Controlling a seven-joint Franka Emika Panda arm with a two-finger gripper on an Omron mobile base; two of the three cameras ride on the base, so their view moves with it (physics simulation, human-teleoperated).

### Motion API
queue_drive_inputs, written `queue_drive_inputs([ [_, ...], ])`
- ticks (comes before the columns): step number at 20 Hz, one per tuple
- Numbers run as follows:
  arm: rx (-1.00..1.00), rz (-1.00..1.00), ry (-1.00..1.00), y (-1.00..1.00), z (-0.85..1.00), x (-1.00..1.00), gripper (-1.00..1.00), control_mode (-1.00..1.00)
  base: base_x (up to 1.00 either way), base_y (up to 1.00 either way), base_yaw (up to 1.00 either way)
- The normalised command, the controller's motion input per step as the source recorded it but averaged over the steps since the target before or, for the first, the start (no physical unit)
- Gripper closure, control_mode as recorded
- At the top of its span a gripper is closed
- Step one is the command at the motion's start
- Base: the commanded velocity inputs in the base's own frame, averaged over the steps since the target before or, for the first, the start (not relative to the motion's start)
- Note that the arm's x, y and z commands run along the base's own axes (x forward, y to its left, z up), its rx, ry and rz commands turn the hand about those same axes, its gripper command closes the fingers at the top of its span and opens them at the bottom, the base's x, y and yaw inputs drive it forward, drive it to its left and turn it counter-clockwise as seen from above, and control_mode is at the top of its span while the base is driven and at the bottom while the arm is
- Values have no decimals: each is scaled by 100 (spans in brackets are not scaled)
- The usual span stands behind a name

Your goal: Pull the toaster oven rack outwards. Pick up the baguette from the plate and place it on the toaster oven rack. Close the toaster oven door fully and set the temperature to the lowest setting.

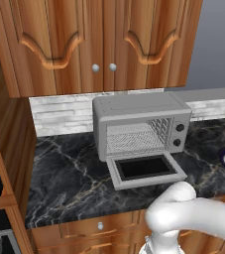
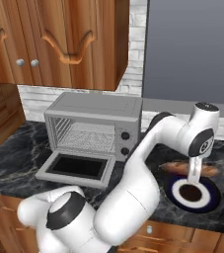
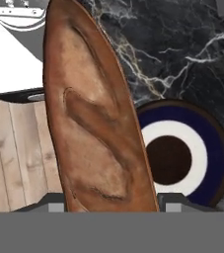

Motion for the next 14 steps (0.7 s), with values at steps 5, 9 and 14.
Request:
queue_drive_inputs([
  [5,-17,-13,-23,100,25,-74,100,-100,0,0,0],
  [9,-23,-12,-11,100,28,-47,100,-100,0,0,0],
  [14,-17,-13,-8,95,28,-30,100,-100,0,0,0],
])
